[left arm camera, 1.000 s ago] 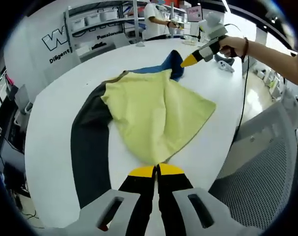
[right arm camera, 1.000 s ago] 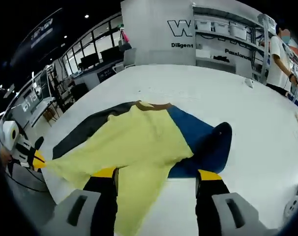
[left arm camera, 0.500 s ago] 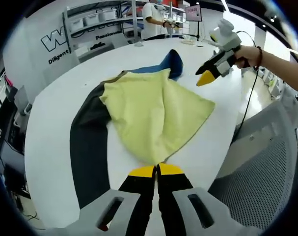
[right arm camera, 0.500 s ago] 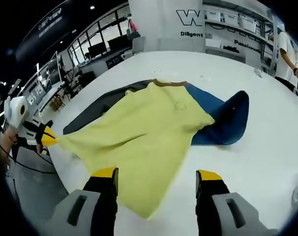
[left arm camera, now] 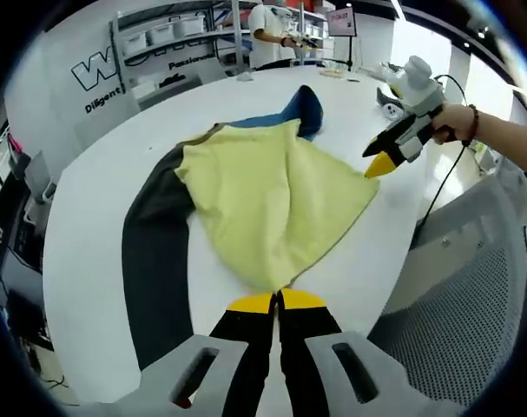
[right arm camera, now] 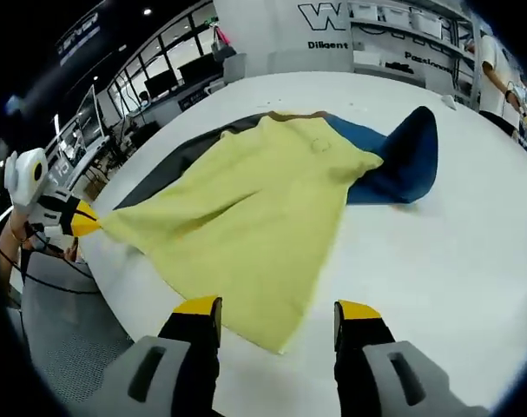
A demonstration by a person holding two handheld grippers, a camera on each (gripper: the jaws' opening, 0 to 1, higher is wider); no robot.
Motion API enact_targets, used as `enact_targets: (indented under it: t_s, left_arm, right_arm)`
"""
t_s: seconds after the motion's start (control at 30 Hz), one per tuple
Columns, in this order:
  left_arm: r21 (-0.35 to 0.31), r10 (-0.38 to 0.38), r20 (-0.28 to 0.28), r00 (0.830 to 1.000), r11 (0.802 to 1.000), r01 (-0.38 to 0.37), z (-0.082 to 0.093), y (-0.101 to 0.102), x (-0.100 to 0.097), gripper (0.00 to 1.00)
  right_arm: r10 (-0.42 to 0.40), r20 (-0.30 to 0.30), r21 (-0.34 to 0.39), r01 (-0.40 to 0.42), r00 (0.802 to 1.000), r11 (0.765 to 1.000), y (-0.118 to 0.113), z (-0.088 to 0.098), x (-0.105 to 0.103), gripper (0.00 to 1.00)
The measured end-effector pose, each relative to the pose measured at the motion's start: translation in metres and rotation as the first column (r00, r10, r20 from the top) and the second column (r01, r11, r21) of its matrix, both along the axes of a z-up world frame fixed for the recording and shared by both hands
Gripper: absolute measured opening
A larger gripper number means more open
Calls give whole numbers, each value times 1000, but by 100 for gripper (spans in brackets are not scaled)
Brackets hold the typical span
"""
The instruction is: Fold the garment on the visible template until the final outline fits inside the template.
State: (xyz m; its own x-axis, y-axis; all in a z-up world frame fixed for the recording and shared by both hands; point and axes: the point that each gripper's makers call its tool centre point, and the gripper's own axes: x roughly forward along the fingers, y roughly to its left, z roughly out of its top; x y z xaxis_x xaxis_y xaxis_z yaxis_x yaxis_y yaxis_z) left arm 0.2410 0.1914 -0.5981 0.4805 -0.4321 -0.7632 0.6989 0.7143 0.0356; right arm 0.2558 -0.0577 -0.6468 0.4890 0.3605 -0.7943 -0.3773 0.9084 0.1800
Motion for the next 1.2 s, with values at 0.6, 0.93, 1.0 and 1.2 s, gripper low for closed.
enact_targets:
  t_s: [0.6, 0.93, 1.0, 1.2]
  left_arm:
    - [2, 5, 1, 1000, 1000, -5, -3, 1, -1, 4]
    - [12, 6, 3, 1000, 1000, -6, -3, 3, -2, 4]
    - [16, 2, 4, 1000, 1000, -2, -4, 3, -3, 4]
    - [36, -16, 7, 1000, 999, 16, -6, 3, -5, 4]
  right_arm:
    - [-79, -14, -26, 78, 997, 997, -8, -20, -16, 18]
    - [-79, -21, -44, 78, 997, 996, -5, -27, -19, 0]
    - [-79, -22, -42, 78, 997, 996, -6, -27, -21, 0]
    - [-91, -18, -67, 89, 996, 994, -15, -16, -24, 0]
